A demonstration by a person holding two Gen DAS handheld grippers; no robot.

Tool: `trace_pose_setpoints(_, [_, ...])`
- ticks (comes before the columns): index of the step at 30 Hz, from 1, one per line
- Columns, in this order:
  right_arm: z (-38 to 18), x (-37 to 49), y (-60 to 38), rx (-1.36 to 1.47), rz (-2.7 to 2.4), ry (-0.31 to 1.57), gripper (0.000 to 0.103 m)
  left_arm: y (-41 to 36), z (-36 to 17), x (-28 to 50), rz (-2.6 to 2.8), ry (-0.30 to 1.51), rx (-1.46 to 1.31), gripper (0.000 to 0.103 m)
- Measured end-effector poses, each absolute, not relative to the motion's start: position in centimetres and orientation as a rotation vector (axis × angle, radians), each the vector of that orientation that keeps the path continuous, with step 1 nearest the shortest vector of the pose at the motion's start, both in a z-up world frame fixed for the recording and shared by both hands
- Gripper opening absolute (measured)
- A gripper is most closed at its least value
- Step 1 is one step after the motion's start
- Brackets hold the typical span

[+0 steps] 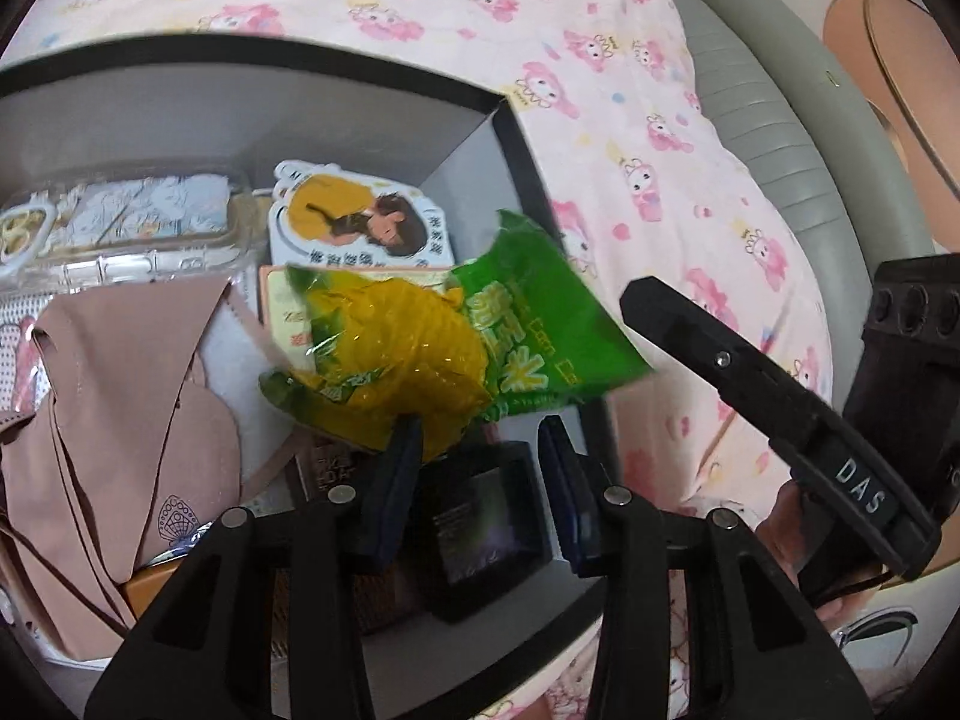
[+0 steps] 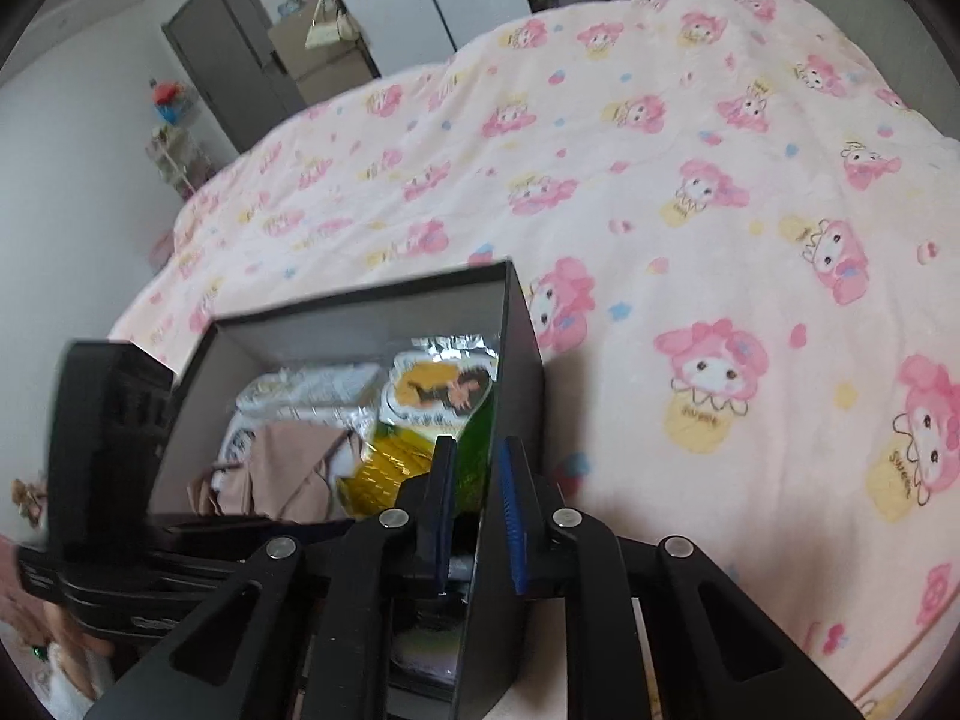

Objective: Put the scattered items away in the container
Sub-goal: 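Withdraw the left gripper from the box and lift it away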

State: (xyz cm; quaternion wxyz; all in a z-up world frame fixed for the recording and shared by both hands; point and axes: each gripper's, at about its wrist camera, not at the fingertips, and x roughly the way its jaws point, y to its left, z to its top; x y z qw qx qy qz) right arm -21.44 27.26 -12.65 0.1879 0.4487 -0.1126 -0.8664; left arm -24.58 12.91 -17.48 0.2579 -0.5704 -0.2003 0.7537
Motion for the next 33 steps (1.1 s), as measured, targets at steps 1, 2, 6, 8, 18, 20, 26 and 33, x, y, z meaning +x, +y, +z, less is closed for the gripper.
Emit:
trace_pose_setpoints(1, [-12.5,-21.4,27.4,1.251,-2.423,-0.348,0.013,12.7,-16.8,-24.2,2.049,-0.548,-1.512,0.040])
trace_pose_setpoints(2, [-12.4,-21.4,27.4,1.243,-2.414,-0.351,0.013,12.4,-16.4,-23.9,2.052,-0.559,-1.489,0.040])
trace_pose_setpoints(6, [-12.1,-21.1,26.8,1.232,-2.385,-0.333,0.013,10.8,-14.8,-23.4,2.115,-0.617,-1.417,0.040])
trace_pose_setpoints(8, [-12.3,-21.1,26.5,1.254,-2.354,-0.348,0.013,10.7,-15.4,-24.3,2.126,-0.620,-1.462,0.040])
trace_pose_setpoints(18, [-12.6,-20.7,27.1,1.257,-2.403,-0.343,0.013,11.2,-17.0,-24.2,2.053,-0.632,-1.496,0.040])
trace_pose_setpoints(20, [-12.5,-20.7,26.9,1.241,-2.409,-0.334,0.013,11.2,-16.9,-24.1,2.057,-0.649,-1.482,0.040])
trace_pose_setpoints(26, [-12.0,-21.0,26.1,1.271,-2.407,-0.315,0.013,11.1,-14.7,-23.5,2.107,-0.624,-1.414,0.040])
trace_pose_setpoints(33, [-9.7,-18.5,24.8,1.230,-2.461,-0.242,0.013,11.2,-11.1,-20.9,2.183,-0.541,-1.355,0.040])
